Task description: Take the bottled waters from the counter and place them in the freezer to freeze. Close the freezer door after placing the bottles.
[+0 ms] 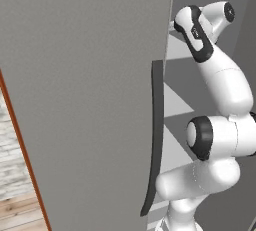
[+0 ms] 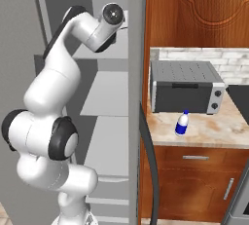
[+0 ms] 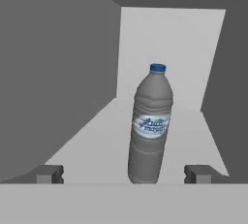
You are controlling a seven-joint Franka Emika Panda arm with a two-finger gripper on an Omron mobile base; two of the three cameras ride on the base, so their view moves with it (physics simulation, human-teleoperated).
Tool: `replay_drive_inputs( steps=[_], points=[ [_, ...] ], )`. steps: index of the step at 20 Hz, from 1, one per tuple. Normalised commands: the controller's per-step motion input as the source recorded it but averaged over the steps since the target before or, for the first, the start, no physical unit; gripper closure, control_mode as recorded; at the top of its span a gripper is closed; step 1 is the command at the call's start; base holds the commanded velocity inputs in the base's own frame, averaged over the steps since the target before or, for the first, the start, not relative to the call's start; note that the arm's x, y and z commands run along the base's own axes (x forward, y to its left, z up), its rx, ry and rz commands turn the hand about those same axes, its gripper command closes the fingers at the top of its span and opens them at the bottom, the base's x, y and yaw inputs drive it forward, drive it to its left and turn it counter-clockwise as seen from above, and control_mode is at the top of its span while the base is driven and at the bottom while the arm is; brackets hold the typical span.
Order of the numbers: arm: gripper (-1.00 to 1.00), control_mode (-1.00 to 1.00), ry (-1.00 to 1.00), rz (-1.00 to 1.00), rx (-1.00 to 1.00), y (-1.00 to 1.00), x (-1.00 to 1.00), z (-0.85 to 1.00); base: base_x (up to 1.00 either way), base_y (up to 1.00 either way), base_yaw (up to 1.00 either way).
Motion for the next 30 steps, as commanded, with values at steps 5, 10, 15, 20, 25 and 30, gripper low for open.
replay_drive_inputs(
  steps=[5,10,15,20,25,30],
  points=[
    [-1.00,-1.00,0.00,-0.08,0.00,0.00,-0.57,0.07,0.00,0.00,0.00],
    [-1.00,-1.00,0.00,-0.09,0.00,0.00,-0.60,0.16,0.00,0.00,0.00],
    [-1.00,-1.00,0.00,-0.12,0.00,0.00,-0.61,0.02,0.00,0.00,0.00],
    [-1.00,-1.00,0.00,-0.14,0.00,0.00,-0.83,0.00,0.00,0.00,0.00],
    [-1.00,-1.00,0.00,-0.16,0.00,0.00,-0.97,0.00,0.00,0.00,0.00],
    [-1.00,-1.00,0.00,-0.16,0.00,0.00,-0.96,0.00,0.00,0.00,0.00]
  ],
)
